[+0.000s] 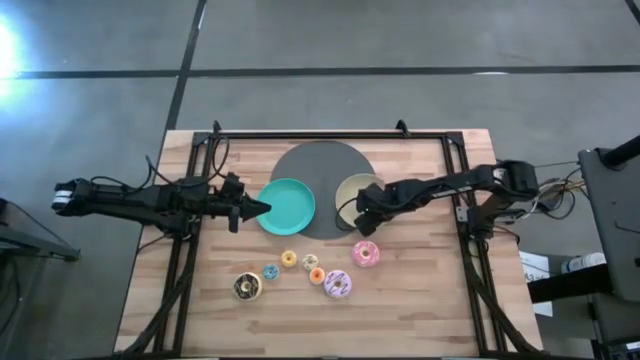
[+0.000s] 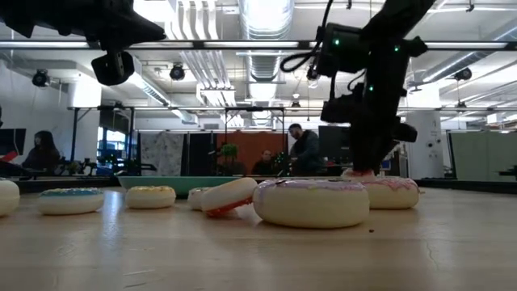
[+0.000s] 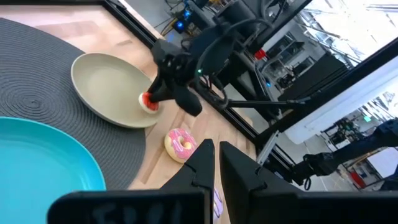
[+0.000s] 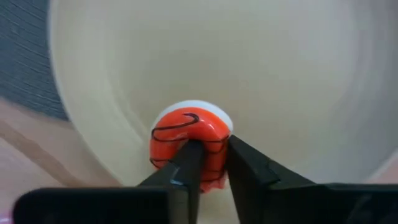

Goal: Pick & Place donuts
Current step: Put the small red donut on the light gray plate, then put the small blue donut on the light gray plate

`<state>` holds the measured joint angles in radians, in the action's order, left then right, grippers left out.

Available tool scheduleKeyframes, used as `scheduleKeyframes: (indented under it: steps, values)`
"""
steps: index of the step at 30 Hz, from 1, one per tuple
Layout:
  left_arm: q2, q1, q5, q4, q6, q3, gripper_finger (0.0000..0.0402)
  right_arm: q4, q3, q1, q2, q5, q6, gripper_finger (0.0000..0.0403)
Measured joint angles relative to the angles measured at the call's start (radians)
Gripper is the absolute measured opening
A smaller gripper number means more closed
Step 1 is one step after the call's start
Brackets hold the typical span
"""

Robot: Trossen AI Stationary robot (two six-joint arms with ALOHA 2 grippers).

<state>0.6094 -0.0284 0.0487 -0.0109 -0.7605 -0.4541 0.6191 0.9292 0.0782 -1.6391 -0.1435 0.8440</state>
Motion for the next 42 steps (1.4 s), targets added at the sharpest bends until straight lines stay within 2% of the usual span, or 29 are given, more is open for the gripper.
scheduleKeyframes:
  steps: [5,11,14,17,19,23,27,32,34,38,42]
  values:
    - [0.0,0.0,0.004,-0.012,-0.001,0.0,0.0,0.042,0.025,-0.014,0.008,0.001,-0.02,0.0128]
    - [0.002,0.0,0.007,-0.027,0.0,0.0,0.0,0.161,0.072,-0.036,0.107,-0.122,-0.063,0.0193]
    - [0.003,0.0,0.014,-0.026,0.0,0.0,0.0,0.124,0.079,-0.067,0.157,-0.064,-0.189,0.0214]
    - [0.011,-0.002,-0.001,-0.024,-0.011,0.0,0.0,0.049,0.102,-0.146,0.19,-0.004,-0.364,0.0221]
    - [0.031,-0.011,-0.053,-0.018,-0.038,0.0,0.0,0.055,0.118,-0.19,0.189,-0.001,-0.411,0.022]
    - [0.098,-0.035,-0.084,-0.017,-0.053,0.001,0.0,0.063,0.134,-0.211,0.183,-0.014,-0.302,0.0214]
    - [0.159,-0.035,-0.078,-0.114,-0.025,-0.003,0.0,0.064,0.131,-0.225,0.193,-0.016,-0.219,0.0207]
    - [0.219,-0.037,-0.193,-0.243,0.001,-0.012,0.0,0.099,0.131,-0.253,0.223,-0.017,-0.17,0.0198]
    - [0.238,-0.051,-0.2,-0.182,0.004,-0.031,0.0,0.108,0.13,-0.28,0.23,-0.016,-0.158,0.0195]
    - [0.288,-0.081,-0.166,0.095,0.06,-0.092,0.0,0.112,0.131,-0.339,0.23,-0.012,-0.154,0.0196]
    - [0.338,-0.125,-0.193,0.286,0.064,-0.164,0.0016,0.107,0.131,-0.379,0.223,-0.013,-0.147,0.0205]
